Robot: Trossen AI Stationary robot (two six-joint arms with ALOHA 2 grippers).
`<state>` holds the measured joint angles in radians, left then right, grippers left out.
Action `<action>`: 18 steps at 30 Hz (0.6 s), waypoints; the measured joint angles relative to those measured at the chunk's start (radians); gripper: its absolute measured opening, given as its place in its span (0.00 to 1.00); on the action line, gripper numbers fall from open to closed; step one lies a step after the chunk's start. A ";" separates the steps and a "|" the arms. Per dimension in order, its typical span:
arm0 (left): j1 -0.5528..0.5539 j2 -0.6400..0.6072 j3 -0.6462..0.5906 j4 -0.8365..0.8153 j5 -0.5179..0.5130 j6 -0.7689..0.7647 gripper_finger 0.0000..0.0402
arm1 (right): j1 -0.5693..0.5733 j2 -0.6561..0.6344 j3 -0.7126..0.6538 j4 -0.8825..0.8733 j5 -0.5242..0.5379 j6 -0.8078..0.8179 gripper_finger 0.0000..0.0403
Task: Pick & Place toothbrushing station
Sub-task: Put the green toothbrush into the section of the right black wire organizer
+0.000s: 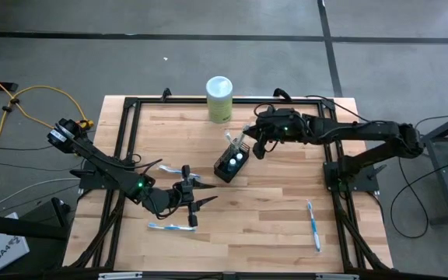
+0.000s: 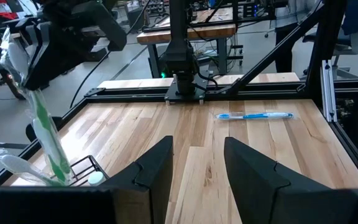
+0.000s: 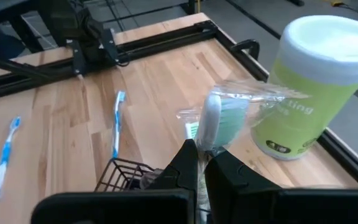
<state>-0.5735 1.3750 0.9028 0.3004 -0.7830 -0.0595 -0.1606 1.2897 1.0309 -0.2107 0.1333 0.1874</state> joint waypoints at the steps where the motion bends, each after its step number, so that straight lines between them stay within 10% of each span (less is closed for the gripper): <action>1: 0.000 0.000 0.000 0.000 0.000 0.000 0.34 | -0.003 0.008 0.000 0.008 -0.007 0.000 0.01; 18: 0.000 0.000 0.000 0.000 0.000 0.000 0.34 | -0.046 0.139 0.000 0.037 -0.091 -0.027 0.01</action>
<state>-0.5735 1.3750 0.9028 0.3008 -0.7830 -0.0593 -0.2062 1.4286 1.0313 -0.1742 0.0424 0.1604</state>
